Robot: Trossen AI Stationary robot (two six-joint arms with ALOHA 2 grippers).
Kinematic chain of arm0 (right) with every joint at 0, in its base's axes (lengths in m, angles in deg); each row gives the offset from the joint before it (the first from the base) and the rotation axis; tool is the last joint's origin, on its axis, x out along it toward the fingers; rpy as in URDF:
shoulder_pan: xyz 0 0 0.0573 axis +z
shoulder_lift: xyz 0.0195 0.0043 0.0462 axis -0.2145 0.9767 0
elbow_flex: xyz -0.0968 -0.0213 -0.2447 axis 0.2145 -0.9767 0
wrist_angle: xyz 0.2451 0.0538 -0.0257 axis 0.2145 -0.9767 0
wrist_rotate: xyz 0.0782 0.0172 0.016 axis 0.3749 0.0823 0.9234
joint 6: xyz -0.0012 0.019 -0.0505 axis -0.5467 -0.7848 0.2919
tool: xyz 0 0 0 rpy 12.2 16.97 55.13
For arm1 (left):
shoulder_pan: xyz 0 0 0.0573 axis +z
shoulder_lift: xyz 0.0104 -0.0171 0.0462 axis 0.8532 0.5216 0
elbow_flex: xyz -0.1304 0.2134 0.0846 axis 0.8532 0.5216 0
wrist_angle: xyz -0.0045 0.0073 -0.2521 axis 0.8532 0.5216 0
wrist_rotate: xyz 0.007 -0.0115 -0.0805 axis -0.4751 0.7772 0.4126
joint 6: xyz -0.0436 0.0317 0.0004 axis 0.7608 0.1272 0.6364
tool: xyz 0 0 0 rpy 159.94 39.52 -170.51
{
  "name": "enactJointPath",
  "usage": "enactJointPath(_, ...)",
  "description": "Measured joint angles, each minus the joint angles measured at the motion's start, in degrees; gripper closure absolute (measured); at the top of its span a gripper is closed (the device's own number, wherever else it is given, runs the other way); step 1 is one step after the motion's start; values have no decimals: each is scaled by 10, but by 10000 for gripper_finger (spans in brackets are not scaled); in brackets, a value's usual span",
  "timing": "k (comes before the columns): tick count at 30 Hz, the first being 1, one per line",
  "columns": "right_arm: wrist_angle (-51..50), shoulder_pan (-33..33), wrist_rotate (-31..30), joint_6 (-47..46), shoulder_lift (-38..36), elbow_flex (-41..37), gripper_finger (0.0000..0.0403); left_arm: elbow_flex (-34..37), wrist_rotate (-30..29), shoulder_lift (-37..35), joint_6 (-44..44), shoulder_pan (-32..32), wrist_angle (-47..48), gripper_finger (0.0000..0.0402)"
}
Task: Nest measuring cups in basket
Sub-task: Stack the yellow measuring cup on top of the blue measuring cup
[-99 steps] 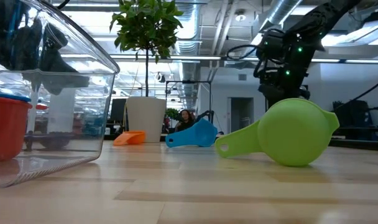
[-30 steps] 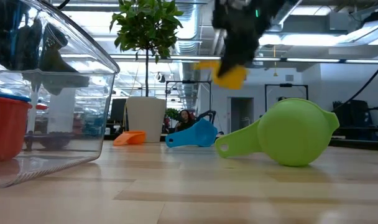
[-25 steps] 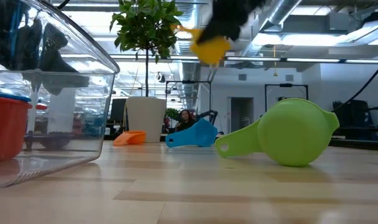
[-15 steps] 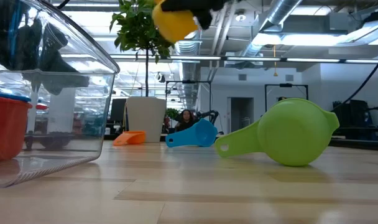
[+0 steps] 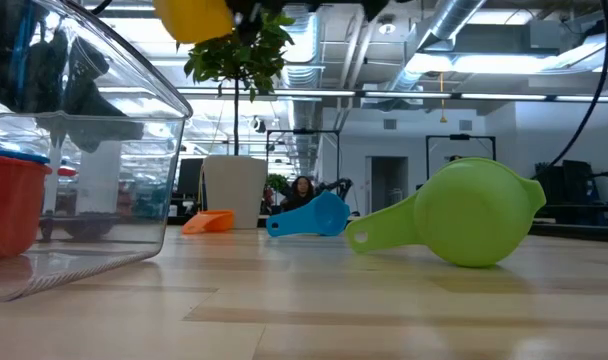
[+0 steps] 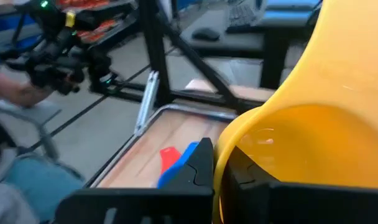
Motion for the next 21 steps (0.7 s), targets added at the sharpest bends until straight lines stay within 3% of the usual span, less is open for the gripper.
enactJointPath(12, -86, 20, 25, 0, 31, 42, 391, 0, -19, 0, -20, 0, 3, 340)
enactJointPath(21, -76, 45, 24, 15, 30, 42, 391, 0, -24, 0, -11, 0, 1, 340)
